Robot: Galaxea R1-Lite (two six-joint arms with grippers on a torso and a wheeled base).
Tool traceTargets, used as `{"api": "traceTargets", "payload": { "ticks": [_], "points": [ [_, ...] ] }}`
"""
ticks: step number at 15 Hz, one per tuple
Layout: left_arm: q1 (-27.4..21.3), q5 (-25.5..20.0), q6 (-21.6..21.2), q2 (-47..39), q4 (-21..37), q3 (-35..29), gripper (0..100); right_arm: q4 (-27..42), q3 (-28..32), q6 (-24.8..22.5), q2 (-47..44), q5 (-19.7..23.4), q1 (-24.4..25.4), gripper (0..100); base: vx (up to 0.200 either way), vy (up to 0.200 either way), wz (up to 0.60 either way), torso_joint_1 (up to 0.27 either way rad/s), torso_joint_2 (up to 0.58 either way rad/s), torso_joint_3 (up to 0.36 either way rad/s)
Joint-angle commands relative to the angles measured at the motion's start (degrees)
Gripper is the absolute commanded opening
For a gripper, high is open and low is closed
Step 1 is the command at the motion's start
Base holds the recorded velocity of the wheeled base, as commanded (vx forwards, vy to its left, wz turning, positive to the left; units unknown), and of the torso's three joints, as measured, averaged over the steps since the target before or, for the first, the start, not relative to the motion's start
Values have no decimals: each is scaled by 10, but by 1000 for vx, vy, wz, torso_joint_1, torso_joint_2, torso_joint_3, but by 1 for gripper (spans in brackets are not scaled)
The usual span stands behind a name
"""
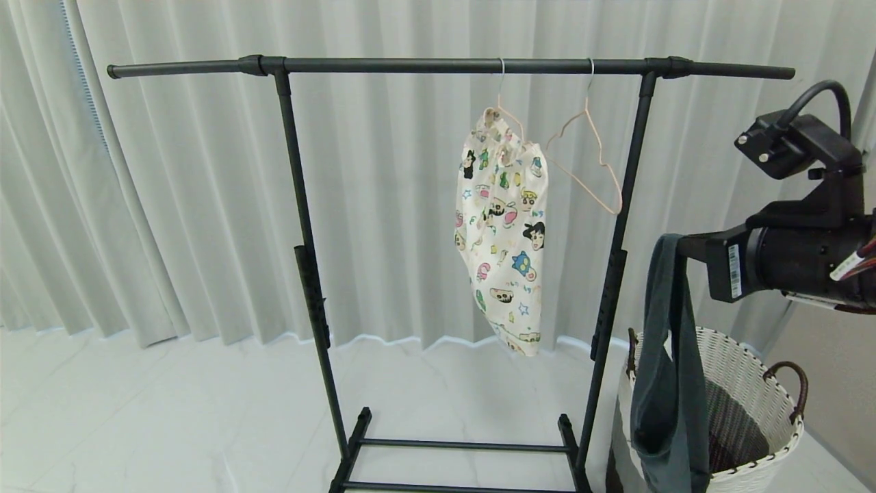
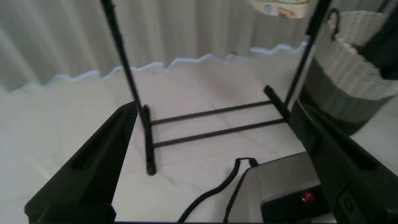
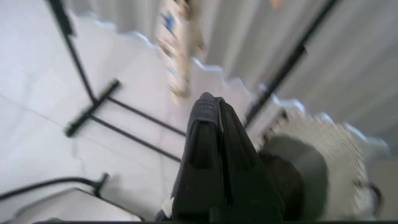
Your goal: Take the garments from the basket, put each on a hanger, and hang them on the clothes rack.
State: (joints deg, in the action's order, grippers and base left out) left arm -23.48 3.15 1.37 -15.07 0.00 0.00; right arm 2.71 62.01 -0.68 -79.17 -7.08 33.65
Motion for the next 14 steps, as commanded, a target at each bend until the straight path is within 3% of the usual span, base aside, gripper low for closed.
{"api": "traceTargets", "payload": {
  "ticks": [1,4,6,7,9,11,14],
  "points": [
    [-3,2,-9,36,0,0,100,-7,21,0,-20,16,12,0,0,0,0,0,0,0],
    [63,0,-18,58,0,0,100,-7,34,-1,-28,32,19,0,0,0,0,0,0,0],
    [170,0,-15,53,0,0,100,-6,35,-2,-27,31,18,0,0,0,0,0,0,0],
    [186,0,-15,48,0,0,100,-5,35,-1,-27,30,18,0,0,0,0,0,0,0],
    [297,-2,-19,7,0,0,100,-2,34,-2,-26,29,18,0,0,0,0,0,0,0],
    [363,-2,-21,-1,0,0,100,-2,31,-2,-25,29,18,0,0,0,0,0,0,0],
    [365,-2,-21,7,0,0,100,-2,29,-1,-26,29,19,0,0,0,0,0,0,0]
  ]
}}
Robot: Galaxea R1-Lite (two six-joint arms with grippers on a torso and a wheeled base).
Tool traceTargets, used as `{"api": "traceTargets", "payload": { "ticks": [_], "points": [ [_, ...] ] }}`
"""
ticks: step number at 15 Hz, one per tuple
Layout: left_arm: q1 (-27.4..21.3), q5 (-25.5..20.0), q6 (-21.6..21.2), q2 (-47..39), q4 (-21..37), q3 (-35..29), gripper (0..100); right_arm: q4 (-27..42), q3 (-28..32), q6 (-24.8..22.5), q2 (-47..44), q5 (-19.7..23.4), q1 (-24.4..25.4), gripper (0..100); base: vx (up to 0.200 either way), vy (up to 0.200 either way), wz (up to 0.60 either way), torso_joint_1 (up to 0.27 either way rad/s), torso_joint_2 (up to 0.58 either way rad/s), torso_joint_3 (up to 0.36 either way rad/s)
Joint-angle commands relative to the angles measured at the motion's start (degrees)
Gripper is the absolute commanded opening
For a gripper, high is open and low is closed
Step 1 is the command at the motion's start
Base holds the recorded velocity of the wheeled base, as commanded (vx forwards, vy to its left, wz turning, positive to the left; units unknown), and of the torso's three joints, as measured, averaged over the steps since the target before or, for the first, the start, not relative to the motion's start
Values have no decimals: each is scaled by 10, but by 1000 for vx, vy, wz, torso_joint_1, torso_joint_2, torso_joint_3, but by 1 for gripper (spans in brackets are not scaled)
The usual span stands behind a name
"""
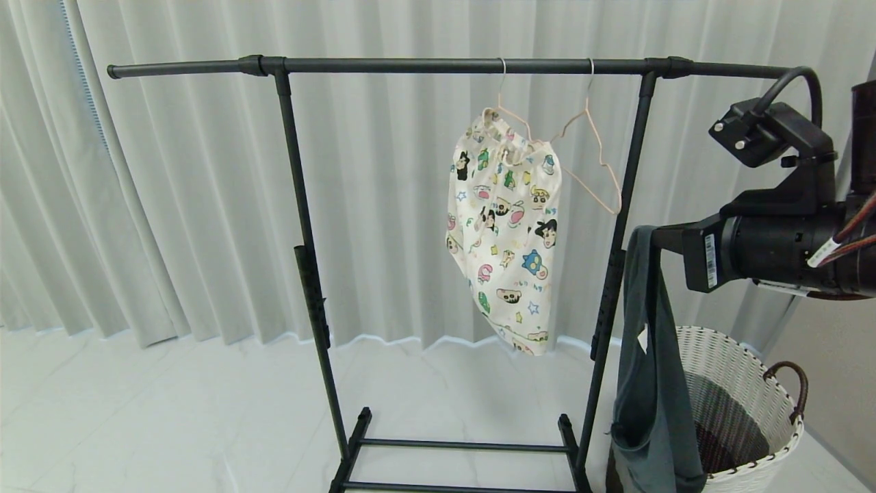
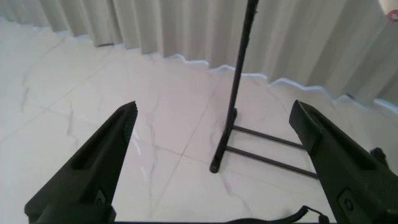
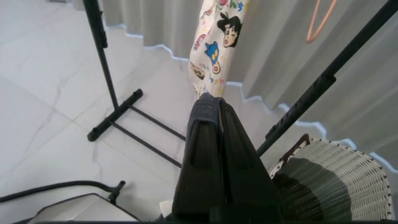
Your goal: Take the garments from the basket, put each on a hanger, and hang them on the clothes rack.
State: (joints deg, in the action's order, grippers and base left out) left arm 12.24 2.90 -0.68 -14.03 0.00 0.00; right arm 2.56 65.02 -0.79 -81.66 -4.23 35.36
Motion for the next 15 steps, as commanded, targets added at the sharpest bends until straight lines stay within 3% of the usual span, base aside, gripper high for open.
{"api": "traceTargets", "payload": {
  "ticks": [1,6,8,9,11,13,15],
  "points": [
    [6,-1,0,-1,0,0,100,-1,-5,0,0,0,1,0,0,0,0,0,0,0],
    [-97,-3,2,30,-5,-11,100,-6,-7,2,2,-2,-1,0,0,0,0,0,0,0],
    [-154,-2,50,-73,-47,-128,100,-6,-2,2,2,-1,-1,0,0,0,0,0,0,0],
    [-159,-4,51,-129,-61,-186,100,-11,3,1,1,1,-1,0,0,0,0,0,0,0],
    [-173,-25,15,-188,-61,-243,100,-35,11,5,-2,3,-1,0,0,0,0,0,0,0],
    [-241,-63,-56,-265,-61,-272,100,-69,25,7,-5,12,-1,0,0,0,0,0,0,0],
    [-323,-62,-78,-342,-63,-302,100,-84,37,6,-5,25,1,0,0,0,0,0,0,0]
  ]
}}
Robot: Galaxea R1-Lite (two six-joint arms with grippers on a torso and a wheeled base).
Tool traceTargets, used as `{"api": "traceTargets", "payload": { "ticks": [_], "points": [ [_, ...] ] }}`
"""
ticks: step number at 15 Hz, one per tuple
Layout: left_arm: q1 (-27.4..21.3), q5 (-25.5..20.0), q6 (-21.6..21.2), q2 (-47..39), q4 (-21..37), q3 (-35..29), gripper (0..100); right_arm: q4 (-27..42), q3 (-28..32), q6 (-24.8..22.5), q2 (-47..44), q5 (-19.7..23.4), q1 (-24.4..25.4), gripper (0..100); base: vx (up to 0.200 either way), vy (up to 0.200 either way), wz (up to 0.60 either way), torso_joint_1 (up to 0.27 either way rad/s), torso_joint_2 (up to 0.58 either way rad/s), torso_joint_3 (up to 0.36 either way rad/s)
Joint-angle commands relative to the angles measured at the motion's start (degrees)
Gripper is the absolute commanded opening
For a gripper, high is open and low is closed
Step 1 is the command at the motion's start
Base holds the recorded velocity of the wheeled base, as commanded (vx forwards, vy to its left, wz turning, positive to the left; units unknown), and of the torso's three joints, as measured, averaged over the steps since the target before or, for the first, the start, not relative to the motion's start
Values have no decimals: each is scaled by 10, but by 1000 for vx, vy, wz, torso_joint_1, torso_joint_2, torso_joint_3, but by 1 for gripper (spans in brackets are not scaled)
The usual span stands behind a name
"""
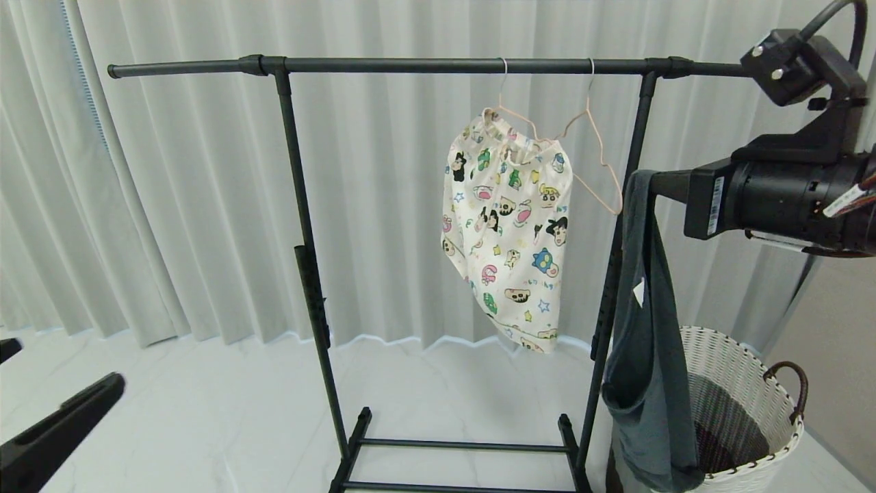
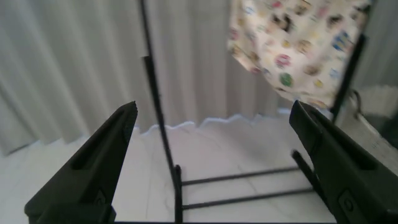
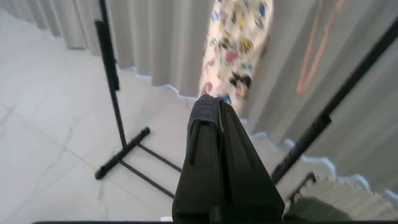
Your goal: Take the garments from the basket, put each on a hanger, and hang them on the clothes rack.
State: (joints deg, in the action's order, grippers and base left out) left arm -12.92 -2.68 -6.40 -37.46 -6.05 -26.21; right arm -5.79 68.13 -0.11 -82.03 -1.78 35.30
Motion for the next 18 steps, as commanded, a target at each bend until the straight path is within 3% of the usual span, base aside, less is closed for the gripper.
{"api": "traceTargets", "payload": {
  "ticks": [1,4,5,8,11,16,18],
  "points": [
    [-120,-6,-19,-166,-3,-80,100,-10,16,-1,-1,8,1,0,0,0,0,0,0,0],
    [-196,-6,6,-271,-15,-152,100,-18,31,0,-1,34,1,0,0,0,0,0,0,0],
    [-250,5,44,-331,-53,-167,100,-18,35,0,-2,55,2,0,0,0,0,0,0,0],
    [-334,87,120,-456,-167,-174,100,-19,39,0,-6,77,2,0,0,0,0,0,0,0],
    [-403,117,177,-544,-210,-189,100,-16,33,4,-11,79,2,0,0,0,0,0,0,0],
    [-423,117,184,-679,-311,-228,100,-17,21,19,-22,83,43,0,0,0,0,0,0,0],
    [-422,116,184,-705,-323,-234,100,-18,17,20,-21,84,54,0,0,0,0,0,0,0]
  ]
}}
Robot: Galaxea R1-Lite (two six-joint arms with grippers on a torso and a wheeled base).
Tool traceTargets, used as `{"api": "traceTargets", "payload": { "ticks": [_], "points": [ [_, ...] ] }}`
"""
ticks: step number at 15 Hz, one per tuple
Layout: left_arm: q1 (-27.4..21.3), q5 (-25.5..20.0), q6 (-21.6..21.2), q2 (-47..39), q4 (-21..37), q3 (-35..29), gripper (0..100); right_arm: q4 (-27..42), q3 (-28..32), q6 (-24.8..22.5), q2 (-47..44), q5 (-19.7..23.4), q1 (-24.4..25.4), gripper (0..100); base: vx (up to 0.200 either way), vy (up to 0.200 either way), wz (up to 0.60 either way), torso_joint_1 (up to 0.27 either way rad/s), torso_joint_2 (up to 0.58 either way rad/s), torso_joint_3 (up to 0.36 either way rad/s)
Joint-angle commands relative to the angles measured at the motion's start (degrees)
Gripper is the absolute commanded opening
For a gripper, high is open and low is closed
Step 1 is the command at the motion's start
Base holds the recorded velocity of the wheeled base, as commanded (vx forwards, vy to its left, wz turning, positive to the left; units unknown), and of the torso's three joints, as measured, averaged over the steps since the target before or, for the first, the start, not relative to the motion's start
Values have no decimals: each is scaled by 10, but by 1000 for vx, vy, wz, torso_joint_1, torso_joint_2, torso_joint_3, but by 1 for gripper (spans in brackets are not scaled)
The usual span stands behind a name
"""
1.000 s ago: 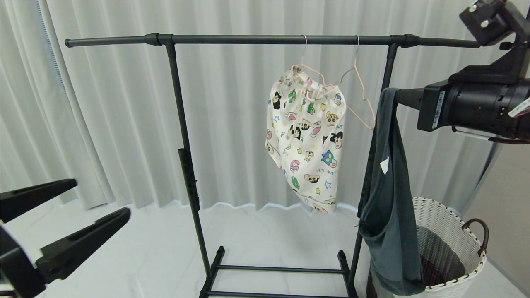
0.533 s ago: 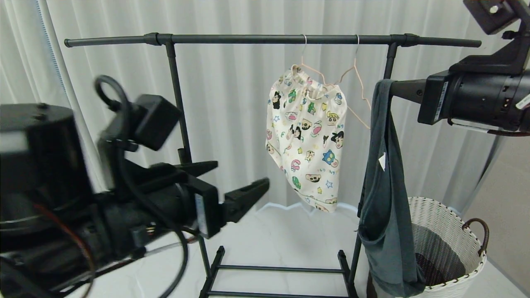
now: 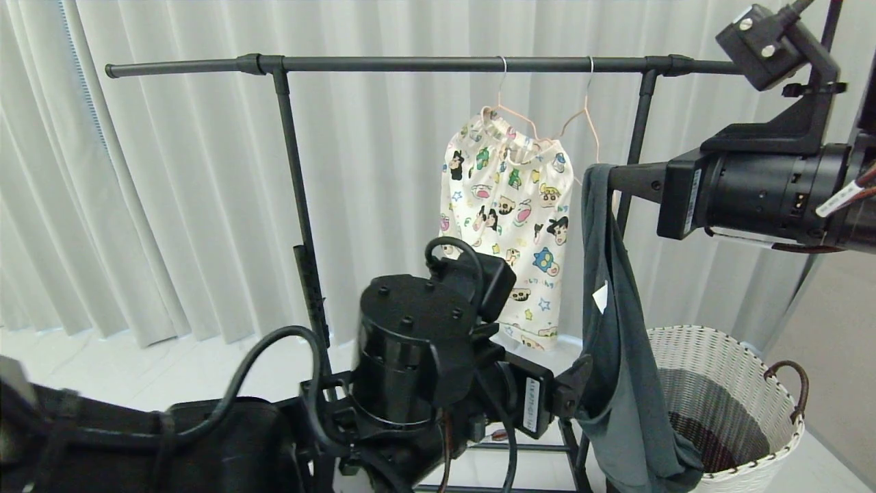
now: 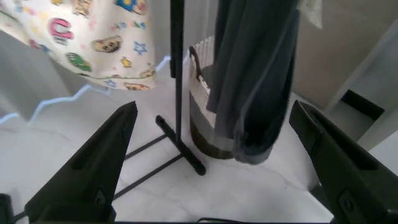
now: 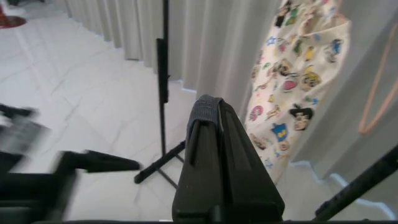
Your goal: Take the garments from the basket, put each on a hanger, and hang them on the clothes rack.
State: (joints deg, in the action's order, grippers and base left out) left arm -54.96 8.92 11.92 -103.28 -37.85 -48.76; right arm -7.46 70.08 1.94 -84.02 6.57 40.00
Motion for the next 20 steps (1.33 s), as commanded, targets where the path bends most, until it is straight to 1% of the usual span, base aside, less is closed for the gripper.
{"api": "traceTargets", "payload": {
  "ticks": [1,4,6,8,12,14,18,19,20],
  "points": [
    [4,0,0,-60,-6,-11,100,-1,-2,0,0,0,10,0,0,0,0,0,0,0],
    [6,-4,2,-80,-6,-12,100,-1,-4,1,1,0,11,0,0,0,0,0,0,0],
    [6,-3,17,-98,-9,-13,100,0,-8,1,6,0,15,0,0,0,0,0,0,0],
    [4,-4,21,-105,-20,-15,100,0,-18,0,12,0,18,0,0,0,0,0,0,0],
    [3,-20,21,-105,-20,-5,100,0,-19,0,15,0,18,0,0,0,0,0,0,0],
    [-5,-25,20,-104,-20,5,100,0,-19,0,18,0,18,0,0,0,0,0,0,0],
    [-9,-34,18,-105,-21,2,100,0,-20,0,21,0,22,0,0,0,0,0,0,0],
    [-9,-34,17,-105,-21,2,0,1,-20,0,22,0,23,0,0,0,0,0,0,0],
    [-9,-34,17,-105,-21,0,0,1,-20,0,25,0,23,0,0,0,0,0,0,0]
  ]
}}
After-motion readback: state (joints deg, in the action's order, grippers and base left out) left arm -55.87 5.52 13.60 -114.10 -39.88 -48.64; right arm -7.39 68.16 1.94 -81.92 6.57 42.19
